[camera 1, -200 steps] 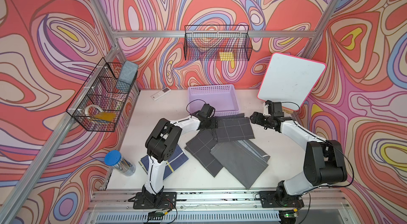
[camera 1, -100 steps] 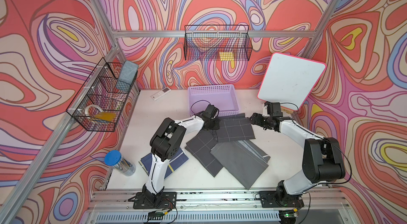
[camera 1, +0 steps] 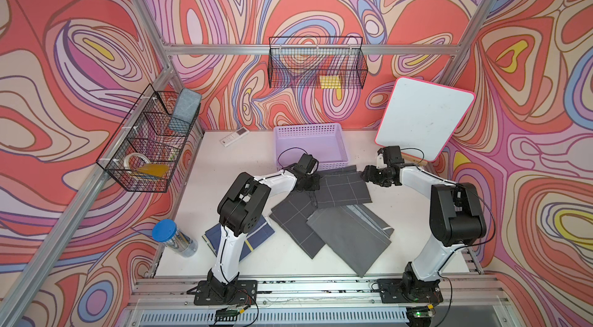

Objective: Put the folded pillowcase in the basket
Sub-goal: Pick up the pillowcase at the center of the board.

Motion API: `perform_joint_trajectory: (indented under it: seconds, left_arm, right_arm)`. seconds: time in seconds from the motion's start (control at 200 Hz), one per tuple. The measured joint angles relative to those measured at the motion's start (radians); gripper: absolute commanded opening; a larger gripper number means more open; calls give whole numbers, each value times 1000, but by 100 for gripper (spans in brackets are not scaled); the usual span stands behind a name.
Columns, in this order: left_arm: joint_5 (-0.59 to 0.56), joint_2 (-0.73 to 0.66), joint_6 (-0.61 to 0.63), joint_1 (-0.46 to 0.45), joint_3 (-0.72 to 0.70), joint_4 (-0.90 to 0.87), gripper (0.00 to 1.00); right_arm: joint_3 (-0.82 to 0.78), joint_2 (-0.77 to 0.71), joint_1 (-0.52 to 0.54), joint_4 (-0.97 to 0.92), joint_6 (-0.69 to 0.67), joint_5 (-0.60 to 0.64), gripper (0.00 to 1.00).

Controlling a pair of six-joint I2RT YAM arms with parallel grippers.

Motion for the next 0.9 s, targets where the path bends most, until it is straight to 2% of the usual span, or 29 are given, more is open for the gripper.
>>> perform_joint_trajectory:
  seconds: [0.14,0.195,0.401,0.551,0.716,0.801,0.901]
  left_arm:
    - [7,-5,2,2,-10,11,0]
    - [11,-9,2,1,-17,12,0]
    - [18,-13,2,2,-26,19,0]
    - [21,-13,2,2,-26,21,0]
    - [29,-13,3,6,-26,21,0]
    - [33,-13,2,7,-26,21,0]
    - [36,-13,3,7,-26,22,0]
  right_arm:
    - [21,52,0,-10,-7,-43,63]
    - [30,68,0,-15,-9,-62,58]
    - [76,116,0,-22,-11,-118,56]
    - [118,155,0,-17,-10,-163,50]
    - [146,187,0,-17,-3,-223,38]
    - [145,189,-2,-24,-4,-240,28]
    - [138,190,-2,-28,-3,-254,13]
